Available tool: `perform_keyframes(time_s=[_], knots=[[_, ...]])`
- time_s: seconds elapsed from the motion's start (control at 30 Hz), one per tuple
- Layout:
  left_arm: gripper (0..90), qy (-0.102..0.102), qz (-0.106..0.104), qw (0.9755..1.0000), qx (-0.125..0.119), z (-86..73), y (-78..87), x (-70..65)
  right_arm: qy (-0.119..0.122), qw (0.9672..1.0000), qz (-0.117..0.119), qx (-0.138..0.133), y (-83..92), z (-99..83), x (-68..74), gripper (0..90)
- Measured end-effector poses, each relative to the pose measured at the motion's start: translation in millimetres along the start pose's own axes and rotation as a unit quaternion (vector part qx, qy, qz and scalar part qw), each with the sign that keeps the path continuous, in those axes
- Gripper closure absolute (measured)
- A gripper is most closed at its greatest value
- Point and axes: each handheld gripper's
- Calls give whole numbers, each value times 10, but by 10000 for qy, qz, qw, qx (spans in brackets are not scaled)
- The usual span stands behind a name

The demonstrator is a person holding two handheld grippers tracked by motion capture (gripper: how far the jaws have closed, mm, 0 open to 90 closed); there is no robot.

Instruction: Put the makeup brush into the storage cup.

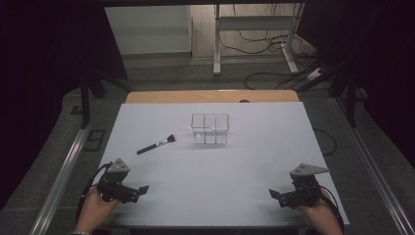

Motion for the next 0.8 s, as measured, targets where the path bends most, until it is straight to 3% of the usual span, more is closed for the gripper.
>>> perform_keyframes(time_s=[0.43,0.6,0.7,0.8], knots=[[0,-109,-31,9996,248,120,-82,107,-53,9999,-108,-95,6,11,-63,0],[0,-73,-41,9993,360,166,-70,181,-49,9999,-123,-106,12,10,-63,0],[0,-81,56,9990,438,192,-67,249,-21,9998,-153,-111,19,13,-69,0],[0,27,7,9994,338,221,-59,314,5,9997,-231,-88,25,16,-89,0]])
Point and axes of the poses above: each handheld gripper's, and its own axes: y roughly backward along the jaws, z roughly out of its top, x roughly to its left, and after that the axes turned 3 degrees about -x, right-handed
